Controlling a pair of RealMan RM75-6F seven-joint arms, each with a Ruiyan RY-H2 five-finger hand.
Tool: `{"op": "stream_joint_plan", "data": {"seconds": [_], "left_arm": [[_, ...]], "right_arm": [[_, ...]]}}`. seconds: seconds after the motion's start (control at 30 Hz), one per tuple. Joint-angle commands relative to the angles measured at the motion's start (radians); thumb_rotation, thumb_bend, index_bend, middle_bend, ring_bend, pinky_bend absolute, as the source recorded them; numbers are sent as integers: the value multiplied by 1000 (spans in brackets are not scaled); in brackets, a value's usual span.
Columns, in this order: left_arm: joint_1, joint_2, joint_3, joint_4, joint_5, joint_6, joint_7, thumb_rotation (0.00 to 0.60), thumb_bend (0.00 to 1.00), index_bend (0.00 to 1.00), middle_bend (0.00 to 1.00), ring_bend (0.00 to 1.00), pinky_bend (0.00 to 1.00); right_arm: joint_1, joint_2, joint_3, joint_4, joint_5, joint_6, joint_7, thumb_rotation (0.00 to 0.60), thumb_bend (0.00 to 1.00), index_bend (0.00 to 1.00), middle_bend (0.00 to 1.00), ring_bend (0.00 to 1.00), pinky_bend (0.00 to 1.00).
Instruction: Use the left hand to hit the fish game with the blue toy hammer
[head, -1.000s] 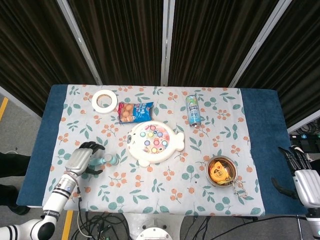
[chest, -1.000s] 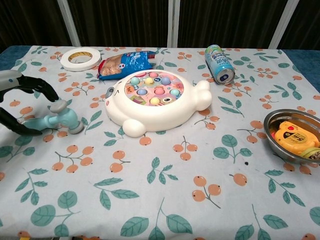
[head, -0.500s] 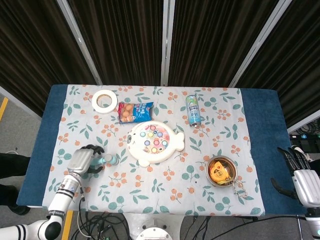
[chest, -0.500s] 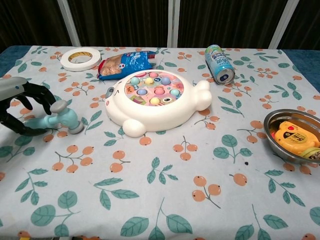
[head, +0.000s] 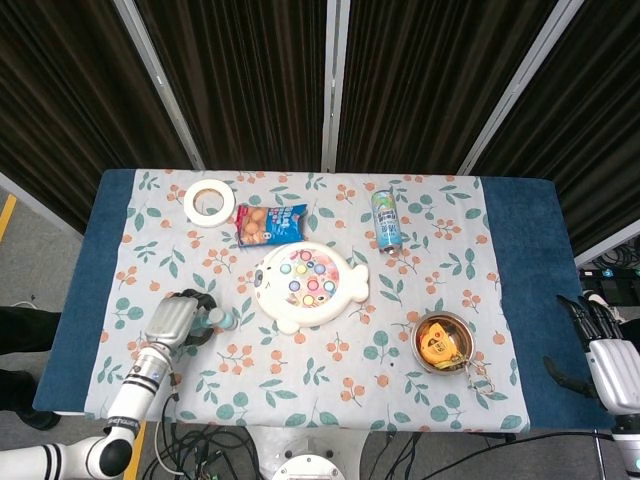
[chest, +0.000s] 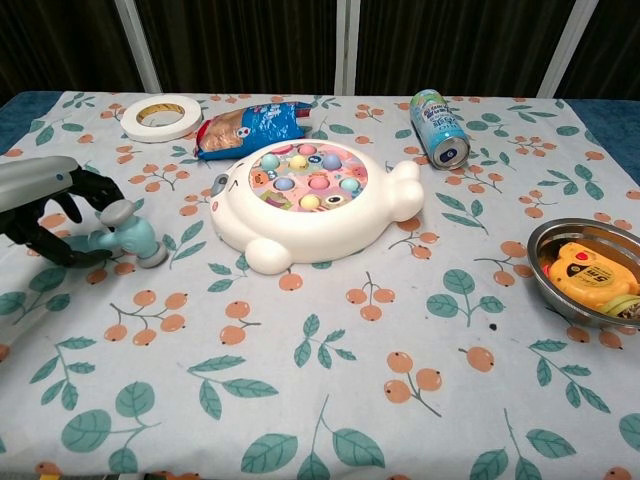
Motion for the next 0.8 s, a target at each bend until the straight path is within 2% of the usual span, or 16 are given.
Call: {"op": "stream_joint_plan", "data": {"seconds": [0.03,0.33,0.8], "left_arm": [[-2,-3,2,-2,-2,3,3,589,317,403,378,230,316],[-8,-7,8,-5,-9,11,15,582,365,409,382,237,327],[-8,-34,20,6,-3,62,71,583,359,426,412,266,364]], "right_arm": [[-2,0,1,2,1,3,1,600,210,0,134,0,0],[-8,11,21,-6,-9,50,-13,600,207,0,134,0,0],[-13,13,20,-1,-9,55,-8,600,204,0,134,0,0]]}}
